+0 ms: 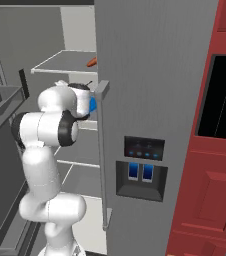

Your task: Retrieve the fish from the fridge and place it on the cutting board.

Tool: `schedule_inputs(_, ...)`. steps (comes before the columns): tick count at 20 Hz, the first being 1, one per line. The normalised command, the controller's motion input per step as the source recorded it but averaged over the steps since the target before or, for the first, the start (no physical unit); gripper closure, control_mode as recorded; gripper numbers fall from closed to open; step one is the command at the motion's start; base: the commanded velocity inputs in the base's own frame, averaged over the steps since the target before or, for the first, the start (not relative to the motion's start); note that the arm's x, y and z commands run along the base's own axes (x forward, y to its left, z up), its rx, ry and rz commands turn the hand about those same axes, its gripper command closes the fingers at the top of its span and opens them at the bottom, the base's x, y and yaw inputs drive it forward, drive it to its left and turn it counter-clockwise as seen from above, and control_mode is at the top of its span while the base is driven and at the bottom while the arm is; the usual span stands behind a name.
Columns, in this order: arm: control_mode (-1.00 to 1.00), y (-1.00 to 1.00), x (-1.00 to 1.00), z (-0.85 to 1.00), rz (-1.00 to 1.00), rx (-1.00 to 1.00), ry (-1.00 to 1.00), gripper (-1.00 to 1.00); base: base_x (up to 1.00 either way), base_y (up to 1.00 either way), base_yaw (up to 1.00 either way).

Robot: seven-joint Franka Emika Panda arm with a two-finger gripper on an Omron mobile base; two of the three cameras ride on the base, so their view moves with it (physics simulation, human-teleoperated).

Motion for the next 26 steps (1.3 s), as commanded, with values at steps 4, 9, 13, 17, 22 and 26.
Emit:
schedule_inputs(4, -1.00, 0.00, -1.00, 1.00, -0.01, 0.00, 0.08, 1.00, 0.00, 0.00, 0.00)
schedule_inputs(9, -1.00, -0.05, -1.00, 1.00, -0.04, 0.00, 0.20, 1.00, 0.00, 0.00, 0.00)
schedule_inputs(13, -1.00, 0.00, -1.00, 1.00, -0.10, 0.01, 0.35, 1.00, 0.00, 0.00, 0.00)
schedule_inputs(17, -1.00, 0.04, -0.99, 1.00, -0.07, -0.01, 0.39, 1.00, 0.00, 0.00, 0.00)
schedule_inputs(22, -1.00, 0.09, -0.81, 1.00, -0.04, -0.01, 0.47, 1.00, 0.00, 0.00, 0.00)
schedule_inputs(26, -1.00, 0.00, -0.41, 1.00, -0.12, 0.00, 0.33, 1.00, 0.00, 0.00, 0.00)
